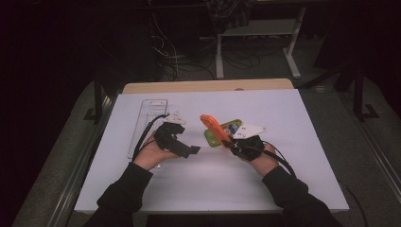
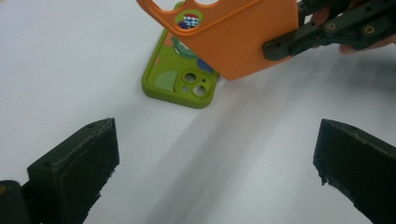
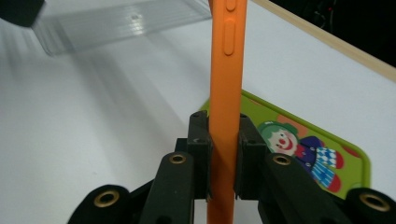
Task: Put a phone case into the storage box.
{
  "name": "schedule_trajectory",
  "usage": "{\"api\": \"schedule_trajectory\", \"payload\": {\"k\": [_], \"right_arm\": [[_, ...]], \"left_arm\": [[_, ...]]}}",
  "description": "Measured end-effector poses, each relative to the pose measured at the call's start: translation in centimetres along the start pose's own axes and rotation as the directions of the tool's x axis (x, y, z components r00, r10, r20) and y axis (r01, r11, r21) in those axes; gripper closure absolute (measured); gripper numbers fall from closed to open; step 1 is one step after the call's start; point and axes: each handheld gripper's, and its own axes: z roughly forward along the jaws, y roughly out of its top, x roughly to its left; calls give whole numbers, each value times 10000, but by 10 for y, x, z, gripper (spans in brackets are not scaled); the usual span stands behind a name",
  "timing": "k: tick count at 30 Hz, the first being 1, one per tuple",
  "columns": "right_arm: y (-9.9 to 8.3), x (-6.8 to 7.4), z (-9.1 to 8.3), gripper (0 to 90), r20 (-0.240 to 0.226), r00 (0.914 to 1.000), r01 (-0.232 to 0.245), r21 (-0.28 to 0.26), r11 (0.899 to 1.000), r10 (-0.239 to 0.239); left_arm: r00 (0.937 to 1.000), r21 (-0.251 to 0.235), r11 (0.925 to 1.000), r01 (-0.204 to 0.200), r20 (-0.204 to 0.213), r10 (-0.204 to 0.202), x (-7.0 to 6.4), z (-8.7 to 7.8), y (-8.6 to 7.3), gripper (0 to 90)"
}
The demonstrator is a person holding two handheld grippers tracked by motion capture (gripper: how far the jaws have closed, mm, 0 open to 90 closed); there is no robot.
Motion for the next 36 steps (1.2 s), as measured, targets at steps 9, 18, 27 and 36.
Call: {"api": "schedule_trajectory", "payload": {"k": [9, 18, 27, 36], "right_arm": [[3, -11, -5, 779, -1045, 9830, -1593, -784, 9841, 1508], [4, -17, -8, 780, -1088, 9752, -2049, -1179, 9717, 1925], [5, -16, -10, 779, -989, 9748, -2112, -1240, 9695, 1997], [7, -13, -9, 780, -1036, 9774, -1970, -1335, 9713, 1841]], "left_arm": [[9997, -612, 9979, 188, -144, -197, 2, -5, 3, 0], [9972, -1428, 9879, 604, -342, -659, 1, 2, 16, 0], [9959, -1811, 9793, 905, 214, -880, 3, 15, 28, 0], [9945, -2258, 9688, 1018, 481, -933, 5, 24, 40, 0]]}}
